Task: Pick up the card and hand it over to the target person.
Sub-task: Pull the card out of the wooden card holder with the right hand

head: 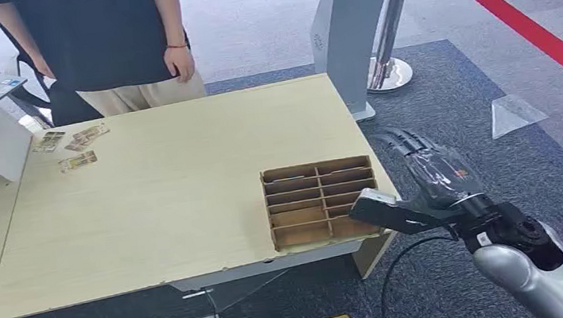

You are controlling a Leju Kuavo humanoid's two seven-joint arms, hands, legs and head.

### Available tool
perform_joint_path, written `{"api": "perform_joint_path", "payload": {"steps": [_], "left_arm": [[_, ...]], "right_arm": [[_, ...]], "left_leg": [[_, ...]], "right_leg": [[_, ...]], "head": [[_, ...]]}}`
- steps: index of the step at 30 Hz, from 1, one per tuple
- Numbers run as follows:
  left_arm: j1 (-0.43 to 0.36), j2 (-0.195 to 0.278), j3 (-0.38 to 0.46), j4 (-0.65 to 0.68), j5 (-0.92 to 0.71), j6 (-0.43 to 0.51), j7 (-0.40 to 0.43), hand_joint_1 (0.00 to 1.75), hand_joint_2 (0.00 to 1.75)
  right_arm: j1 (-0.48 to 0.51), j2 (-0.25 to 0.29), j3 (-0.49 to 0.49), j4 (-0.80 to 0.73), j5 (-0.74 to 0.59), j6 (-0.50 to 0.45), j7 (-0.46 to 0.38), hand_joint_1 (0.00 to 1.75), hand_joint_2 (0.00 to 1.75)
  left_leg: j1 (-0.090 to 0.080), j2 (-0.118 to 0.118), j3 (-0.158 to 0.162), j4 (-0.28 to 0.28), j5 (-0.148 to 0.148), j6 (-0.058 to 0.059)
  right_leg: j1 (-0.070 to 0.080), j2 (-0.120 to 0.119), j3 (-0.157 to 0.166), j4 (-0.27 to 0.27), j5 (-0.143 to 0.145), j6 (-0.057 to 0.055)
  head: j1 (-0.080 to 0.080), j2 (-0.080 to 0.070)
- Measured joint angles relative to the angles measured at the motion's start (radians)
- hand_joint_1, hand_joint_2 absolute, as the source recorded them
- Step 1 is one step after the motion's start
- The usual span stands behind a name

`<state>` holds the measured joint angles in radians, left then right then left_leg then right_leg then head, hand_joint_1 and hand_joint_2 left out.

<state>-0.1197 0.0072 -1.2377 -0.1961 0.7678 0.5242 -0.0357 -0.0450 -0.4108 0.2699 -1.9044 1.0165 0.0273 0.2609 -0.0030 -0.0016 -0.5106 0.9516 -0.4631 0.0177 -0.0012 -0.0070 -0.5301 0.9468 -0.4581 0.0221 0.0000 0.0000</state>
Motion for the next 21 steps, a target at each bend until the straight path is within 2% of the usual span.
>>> {"api": "perform_joint_path", "payload": {"steps": [8, 15, 21], "left_arm": [[0.000, 0.000, -0.004, -0.002, -0.004, 0.008, -0.008, 0.00, 1.75], [-0.001, -0.001, -0.017, -0.002, -0.014, 0.002, 0.000, 0.00, 1.75], [-0.001, -0.007, -0.025, -0.005, -0.022, 0.006, -0.011, 0.00, 1.75]], "right_arm": [[-0.038, 0.039, 0.036, 0.099, 0.060, -0.087, 0.000, 0.00, 1.75], [-0.069, 0.078, 0.090, 0.224, 0.041, -0.169, -0.030, 0.00, 1.75], [-0.139, 0.126, 0.158, 0.392, 0.066, -0.238, -0.052, 0.00, 1.75]], "left_leg": [[0.000, 0.002, 0.001, -0.001, 0.001, -0.001], [0.001, 0.003, 0.002, -0.002, 0.000, 0.000], [0.001, 0.004, 0.002, -0.002, 0.000, 0.000]], "right_leg": [[0.000, 0.002, 0.000, -0.001, 0.001, 0.000], [0.001, 0.003, 0.002, -0.002, 0.002, 0.000], [0.001, 0.004, 0.002, -0.003, 0.002, 0.000]], "head": [[0.000, 0.000], [0.000, 0.000], [0.000, 0.000]]}}
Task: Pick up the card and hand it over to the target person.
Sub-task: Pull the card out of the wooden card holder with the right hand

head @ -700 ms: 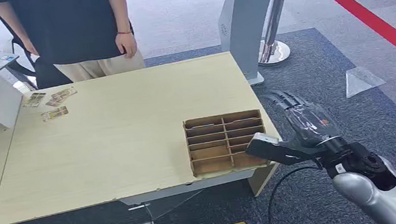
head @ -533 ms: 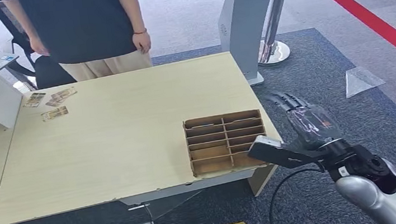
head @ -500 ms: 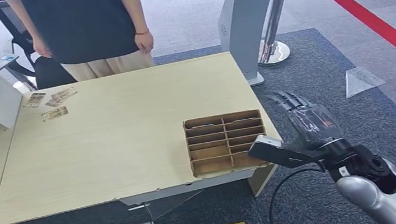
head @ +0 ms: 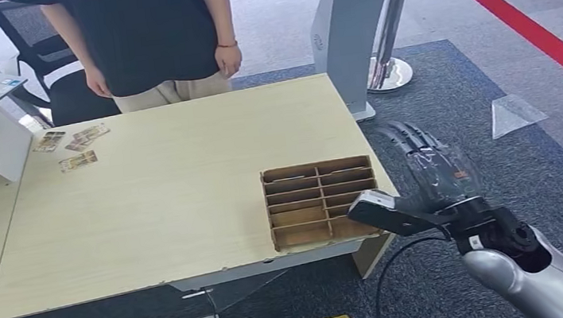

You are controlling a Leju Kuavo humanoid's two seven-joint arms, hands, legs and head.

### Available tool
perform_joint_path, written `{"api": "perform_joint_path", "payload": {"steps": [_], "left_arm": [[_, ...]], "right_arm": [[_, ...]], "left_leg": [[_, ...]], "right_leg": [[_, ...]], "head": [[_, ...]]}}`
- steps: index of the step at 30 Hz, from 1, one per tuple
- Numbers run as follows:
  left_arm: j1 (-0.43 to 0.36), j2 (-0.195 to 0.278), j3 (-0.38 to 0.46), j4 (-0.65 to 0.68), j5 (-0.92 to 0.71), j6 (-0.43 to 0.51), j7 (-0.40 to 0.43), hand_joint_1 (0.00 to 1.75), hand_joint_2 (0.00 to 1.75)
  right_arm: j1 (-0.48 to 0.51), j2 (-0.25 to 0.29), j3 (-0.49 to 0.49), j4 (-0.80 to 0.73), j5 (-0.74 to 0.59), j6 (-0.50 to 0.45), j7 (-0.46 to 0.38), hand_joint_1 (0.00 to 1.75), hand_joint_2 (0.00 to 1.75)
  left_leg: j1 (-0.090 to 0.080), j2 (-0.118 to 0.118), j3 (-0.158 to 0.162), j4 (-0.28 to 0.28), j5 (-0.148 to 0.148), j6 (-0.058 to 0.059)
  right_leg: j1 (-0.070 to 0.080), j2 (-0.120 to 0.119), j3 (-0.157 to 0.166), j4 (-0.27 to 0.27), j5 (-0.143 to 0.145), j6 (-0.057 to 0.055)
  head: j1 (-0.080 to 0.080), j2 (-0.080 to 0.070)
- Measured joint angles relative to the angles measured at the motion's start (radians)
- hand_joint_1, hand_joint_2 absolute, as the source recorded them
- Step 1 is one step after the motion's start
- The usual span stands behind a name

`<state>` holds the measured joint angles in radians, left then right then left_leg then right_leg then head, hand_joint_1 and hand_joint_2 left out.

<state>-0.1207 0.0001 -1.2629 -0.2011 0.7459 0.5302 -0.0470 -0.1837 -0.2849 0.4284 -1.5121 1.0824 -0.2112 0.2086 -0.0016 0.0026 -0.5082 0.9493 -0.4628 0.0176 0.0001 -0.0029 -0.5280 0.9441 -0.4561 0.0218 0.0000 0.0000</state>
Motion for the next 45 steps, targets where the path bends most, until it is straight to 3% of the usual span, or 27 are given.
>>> {"api": "perform_joint_path", "payload": {"steps": [12, 24, 28, 30, 37, 45], "left_arm": [[0.000, -0.007, -0.004, 0.001, -0.012, 0.002, 0.007, 0.00, 1.75], [0.000, -0.014, -0.004, 0.001, -0.014, 0.007, 0.005, 0.00, 1.75], [0.000, -0.014, 0.000, 0.001, -0.011, 0.010, 0.002, 0.00, 1.75], [0.000, -0.014, 0.002, 0.001, -0.011, 0.011, 0.002, 0.00, 1.75], [0.000, -0.014, 0.003, 0.002, -0.009, 0.012, 0.003, 0.00, 1.75], [0.000, -0.015, 0.002, 0.002, -0.008, 0.012, 0.006, 0.00, 1.75]], "right_arm": [[-0.113, 0.065, 0.040, 0.264, 0.039, -0.118, -0.015, 0.00, 1.75], [-0.190, 0.087, 0.032, 0.480, -0.076, -0.245, -0.164, 0.08, 1.75], [-0.201, 0.090, 0.033, 0.511, -0.090, -0.256, -0.179, 0.20, 1.75], [-0.205, 0.091, 0.034, 0.522, -0.093, -0.262, -0.184, 0.33, 1.75], [-0.214, 0.094, 0.039, 0.553, -0.096, -0.276, -0.190, 1.69, 1.75], [-0.219, 0.092, 0.040, 0.554, -0.089, -0.288, -0.184, 1.75, 1.75]], "left_leg": [[0.000, 0.001, 0.001, -0.001, 0.000, -0.001], [-0.001, 0.000, 0.000, 0.000, 0.000, -0.001], [-0.001, -0.001, -0.001, 0.000, 0.000, 0.000], [-0.001, -0.002, -0.001, 0.001, 0.000, 0.000], [-0.001, -0.002, -0.001, 0.001, 0.000, 0.000], [-0.001, -0.002, -0.001, 0.001, 0.000, 0.000]], "right_leg": [[0.000, 0.002, 0.000, 0.000, 0.001, 0.000], [-0.001, 0.000, 0.000, 0.001, 0.000, 0.000], [-0.001, -0.001, -0.001, 0.001, 0.000, 0.000], [-0.001, -0.001, -0.001, 0.002, -0.001, 0.000], [-0.001, -0.001, -0.001, 0.002, -0.001, 0.000], [-0.001, -0.002, -0.001, 0.002, -0.001, 0.000]], "head": [[0.000, 0.000], [0.000, 0.000], [0.000, 0.000], [0.000, 0.000], [0.000, 0.000], [0.000, 0.000]]}}
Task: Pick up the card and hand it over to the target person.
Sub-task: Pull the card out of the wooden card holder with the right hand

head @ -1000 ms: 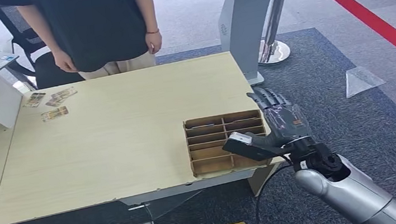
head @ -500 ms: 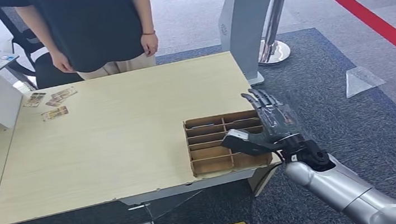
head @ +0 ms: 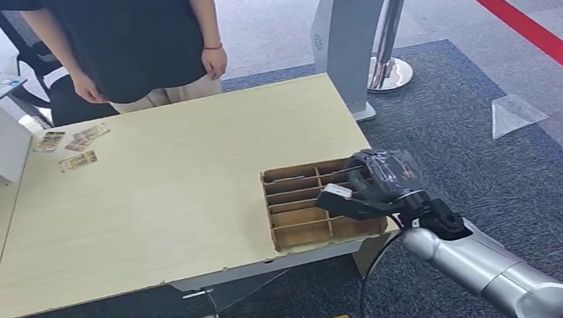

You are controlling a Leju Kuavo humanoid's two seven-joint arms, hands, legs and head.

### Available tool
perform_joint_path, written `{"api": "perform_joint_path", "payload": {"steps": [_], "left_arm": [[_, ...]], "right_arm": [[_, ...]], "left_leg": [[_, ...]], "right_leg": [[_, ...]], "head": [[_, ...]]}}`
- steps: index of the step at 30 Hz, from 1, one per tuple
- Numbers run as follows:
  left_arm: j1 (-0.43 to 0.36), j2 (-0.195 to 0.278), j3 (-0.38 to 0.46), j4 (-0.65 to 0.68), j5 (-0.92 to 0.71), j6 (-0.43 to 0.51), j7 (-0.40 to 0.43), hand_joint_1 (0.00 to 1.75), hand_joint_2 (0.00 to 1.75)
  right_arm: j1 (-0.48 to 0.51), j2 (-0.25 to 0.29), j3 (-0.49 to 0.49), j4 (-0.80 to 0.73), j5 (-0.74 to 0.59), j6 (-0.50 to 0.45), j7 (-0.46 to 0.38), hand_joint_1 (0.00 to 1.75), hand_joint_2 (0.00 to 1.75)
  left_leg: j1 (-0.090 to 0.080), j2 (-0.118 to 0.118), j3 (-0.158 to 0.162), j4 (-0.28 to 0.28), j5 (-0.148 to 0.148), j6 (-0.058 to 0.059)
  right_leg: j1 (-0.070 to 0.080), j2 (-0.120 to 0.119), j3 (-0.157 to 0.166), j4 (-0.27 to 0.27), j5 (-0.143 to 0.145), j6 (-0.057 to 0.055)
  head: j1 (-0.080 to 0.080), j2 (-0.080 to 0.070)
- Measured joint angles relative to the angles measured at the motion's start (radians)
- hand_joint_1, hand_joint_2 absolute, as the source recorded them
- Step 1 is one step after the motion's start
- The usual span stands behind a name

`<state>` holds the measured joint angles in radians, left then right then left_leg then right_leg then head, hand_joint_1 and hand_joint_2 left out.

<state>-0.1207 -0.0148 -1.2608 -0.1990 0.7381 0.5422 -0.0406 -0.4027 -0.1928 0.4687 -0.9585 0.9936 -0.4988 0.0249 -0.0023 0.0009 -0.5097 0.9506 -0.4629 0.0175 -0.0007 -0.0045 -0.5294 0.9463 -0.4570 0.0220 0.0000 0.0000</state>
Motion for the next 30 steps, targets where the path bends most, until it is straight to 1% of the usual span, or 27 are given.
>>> {"api": "perform_joint_path", "payload": {"steps": [10, 15, 19, 25, 30], "left_arm": [[-0.001, 0.000, -0.007, 0.000, -0.003, -0.003, 0.005, 0.00, 1.75], [-0.001, -0.001, -0.013, -0.001, -0.008, -0.007, 0.002, 0.00, 1.75], [-0.001, -0.002, -0.021, 0.000, -0.014, -0.011, -0.002, 0.00, 1.75], [-0.001, 0.001, -0.030, 0.000, -0.020, -0.016, -0.004, 0.00, 1.75], [-0.001, 0.004, -0.027, 0.001, -0.014, -0.014, -0.005, 0.00, 1.75]], "right_arm": [[0.006, -0.016, -0.010, -0.031, 0.013, -0.009, 0.021, 1.75, 1.75], [-0.016, -0.027, -0.004, -0.072, 0.040, 0.003, 0.031, 1.75, 1.75], [-0.042, -0.050, -0.008, -0.154, 0.045, 0.046, 0.047, 1.75, 1.75], [-0.123, -0.099, -0.020, -0.273, -0.034, 0.136, 0.034, 1.75, 1.75], [-0.200, -0.129, -0.015, -0.319, -0.080, 0.188, 0.047, 1.75, 1.75]], "left_leg": [[0.000, -0.001, 0.000, 0.000, 0.000, -0.001], [0.000, -0.001, -0.001, 0.001, 0.000, 0.000], [-0.001, 0.001, -0.002, 0.002, 0.000, 0.000], [-0.002, 0.001, -0.003, 0.003, -0.001, 0.000], [-0.002, 0.000, -0.004, 0.004, 0.000, 0.001]], "right_leg": [[0.000, 0.000, 0.000, 0.000, 0.000, 0.000], [0.000, -0.001, -0.001, 0.001, 0.000, 0.000], [-0.001, 0.001, -0.002, 0.002, 0.000, 0.000], [-0.002, 0.001, -0.005, 0.004, -0.001, 0.000], [-0.002, 0.000, -0.005, 0.005, -0.001, 0.000]], "head": [[0.000, 0.000], [0.000, 0.000], [0.000, 0.000], [0.000, 0.000], [0.000, 0.000]]}}
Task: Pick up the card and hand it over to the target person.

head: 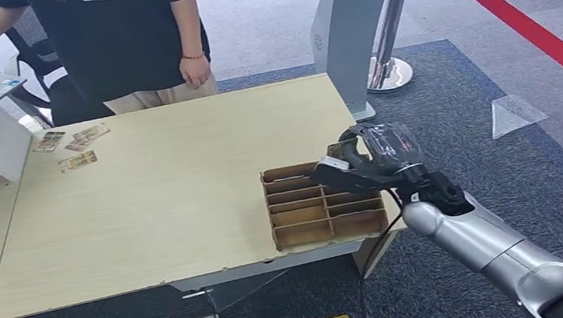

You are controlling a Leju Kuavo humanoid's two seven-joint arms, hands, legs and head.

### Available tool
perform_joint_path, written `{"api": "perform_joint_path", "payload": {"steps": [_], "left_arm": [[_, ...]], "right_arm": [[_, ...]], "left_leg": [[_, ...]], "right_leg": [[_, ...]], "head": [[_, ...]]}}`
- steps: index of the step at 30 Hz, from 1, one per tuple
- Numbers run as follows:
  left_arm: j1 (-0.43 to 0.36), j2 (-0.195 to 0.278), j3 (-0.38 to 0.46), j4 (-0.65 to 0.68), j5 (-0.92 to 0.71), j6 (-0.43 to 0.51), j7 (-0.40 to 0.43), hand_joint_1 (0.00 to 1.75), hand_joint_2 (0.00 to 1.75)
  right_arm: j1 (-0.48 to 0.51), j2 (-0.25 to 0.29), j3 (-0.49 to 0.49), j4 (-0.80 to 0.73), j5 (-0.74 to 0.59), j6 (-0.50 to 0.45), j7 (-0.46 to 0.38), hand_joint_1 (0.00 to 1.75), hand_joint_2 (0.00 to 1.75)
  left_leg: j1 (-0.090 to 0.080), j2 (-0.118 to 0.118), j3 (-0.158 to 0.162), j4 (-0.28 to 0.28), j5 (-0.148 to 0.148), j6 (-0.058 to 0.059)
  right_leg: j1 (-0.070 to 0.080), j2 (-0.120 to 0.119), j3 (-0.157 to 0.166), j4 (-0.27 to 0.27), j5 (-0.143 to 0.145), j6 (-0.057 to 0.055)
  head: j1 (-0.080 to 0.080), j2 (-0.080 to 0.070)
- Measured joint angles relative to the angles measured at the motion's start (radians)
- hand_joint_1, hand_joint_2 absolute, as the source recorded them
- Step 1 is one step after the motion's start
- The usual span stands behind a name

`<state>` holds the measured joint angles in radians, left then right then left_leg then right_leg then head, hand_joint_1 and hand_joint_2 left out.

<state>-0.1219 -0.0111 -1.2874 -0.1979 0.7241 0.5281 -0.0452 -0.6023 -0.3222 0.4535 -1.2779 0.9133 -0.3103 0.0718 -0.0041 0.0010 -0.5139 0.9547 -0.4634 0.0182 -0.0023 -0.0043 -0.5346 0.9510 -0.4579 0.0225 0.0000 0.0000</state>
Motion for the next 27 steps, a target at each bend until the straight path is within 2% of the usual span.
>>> {"api": "perform_joint_path", "payload": {"steps": [9, 14, 17, 22, 27], "left_arm": [[0.001, -0.003, 0.005, 0.000, 0.006, 0.002, 0.005, 0.00, 1.75], [0.001, -0.009, 0.007, 0.000, 0.008, 0.006, 0.006, 0.00, 1.75], [0.000, -0.013, 0.003, 0.000, 0.004, 0.007, 0.008, 0.00, 1.75], [-0.001, -0.016, -0.011, 0.000, -0.008, 0.006, 0.008, 0.00, 1.75], [-0.001, -0.012, -0.012, 0.001, -0.007, 0.009, 0.013, 0.00, 1.75]], "right_arm": [[-0.049, -0.038, -0.041, -0.061, -0.045, -0.016, 0.050, 1.75, 1.75], [-0.026, -0.037, -0.079, -0.071, -0.030, -0.098, 0.092, 1.75, 1.75], [0.003, -0.018, -0.076, -0.046, 0.036, -0.175, 0.118, 1.75, 1.75], [0.057, 0.045, -0.053, 0.019, 0.213, -0.334, 0.176, 1.75, 1.75], [0.064, 0.114, -0.064, 0.055, 0.340, -0.388, 0.189, 1.75, 1.75]], "left_leg": [[0.001, -0.002, 0.001, -0.001, 0.000, 0.000], [0.001, -0.003, 0.002, -0.001, 0.001, 0.000], [0.001, -0.003, 0.003, -0.002, 0.001, -0.001], [0.002, -0.002, 0.005, -0.005, 0.002, -0.001], [0.002, 0.001, 0.005, -0.005, 0.001, -0.001]], "right_leg": [[0.001, -0.002, 0.002, -0.002, 0.000, 0.000], [0.001, -0.003, 0.003, -0.002, 0.000, 0.000], [0.001, -0.003, 0.004, -0.003, 0.001, 0.000], [0.002, -0.001, 0.006, -0.006, 0.002, -0.001], [0.002, 0.001, 0.005, -0.005, 0.002, -0.001]], "head": [[0.000, 0.000], [0.000, 0.000], [0.000, 0.000], [0.000, 0.000], [0.000, 0.000]]}}
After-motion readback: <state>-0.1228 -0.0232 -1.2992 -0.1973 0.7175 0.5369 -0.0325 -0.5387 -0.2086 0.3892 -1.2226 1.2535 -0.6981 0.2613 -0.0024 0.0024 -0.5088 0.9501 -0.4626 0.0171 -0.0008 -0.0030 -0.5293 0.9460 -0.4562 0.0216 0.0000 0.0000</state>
